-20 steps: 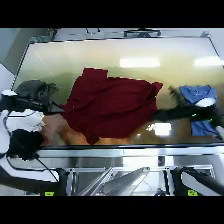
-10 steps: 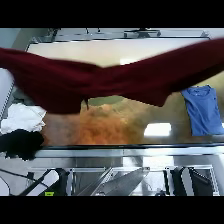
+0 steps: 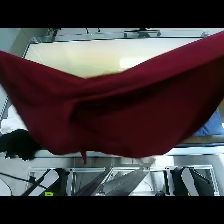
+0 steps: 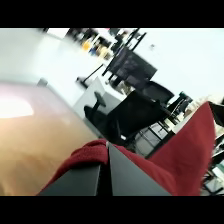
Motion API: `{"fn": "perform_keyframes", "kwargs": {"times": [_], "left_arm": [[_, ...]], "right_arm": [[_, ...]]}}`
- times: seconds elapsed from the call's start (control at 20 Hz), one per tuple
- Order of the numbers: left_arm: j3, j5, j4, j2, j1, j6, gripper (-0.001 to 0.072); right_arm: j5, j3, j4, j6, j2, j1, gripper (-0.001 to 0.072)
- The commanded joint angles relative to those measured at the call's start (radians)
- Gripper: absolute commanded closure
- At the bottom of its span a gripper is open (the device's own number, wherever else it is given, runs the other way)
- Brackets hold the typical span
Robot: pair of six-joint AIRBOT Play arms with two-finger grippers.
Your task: Fold the shirts.
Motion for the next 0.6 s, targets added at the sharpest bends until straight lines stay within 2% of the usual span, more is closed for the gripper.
{"fn": "perform_keyframes", "kwargs": {"times": [0.0, 0.15, 0.3, 0.4, 0.55], "left_arm": [[-0.109, 0.136, 0.235, -0.196, -0.187, 0.048, 0.0682], [-0.041, 0.206, 0.357, -0.486, -0.29, 0.047, 0.0682], [0.14, 0.17, 0.341, -0.795, -0.324, 0.014, 0.0689], [0.288, 0.126, 0.341, -0.961, -0.325, -0.024, 0.0689], [0.494, 0.126, 0.342, -1.111, -0.315, -0.06, 0.069]], "right_arm": [[-0.05, -0.22, -0.084, -0.05, -0.161, 0.146, 0.0693], [-0.181, -0.337, -0.182, -0.08, -0.367, 0.243, 0.0693], [-0.292, -0.34, -0.175, -0.106, -0.618, 0.295, 0.0693], [-0.357, -0.334, -0.109, -0.156, -0.758, 0.32, 0.0693], [-0.4, -0.313, 0.035, -0.242, -0.9, 0.327, 0.0694]]}}
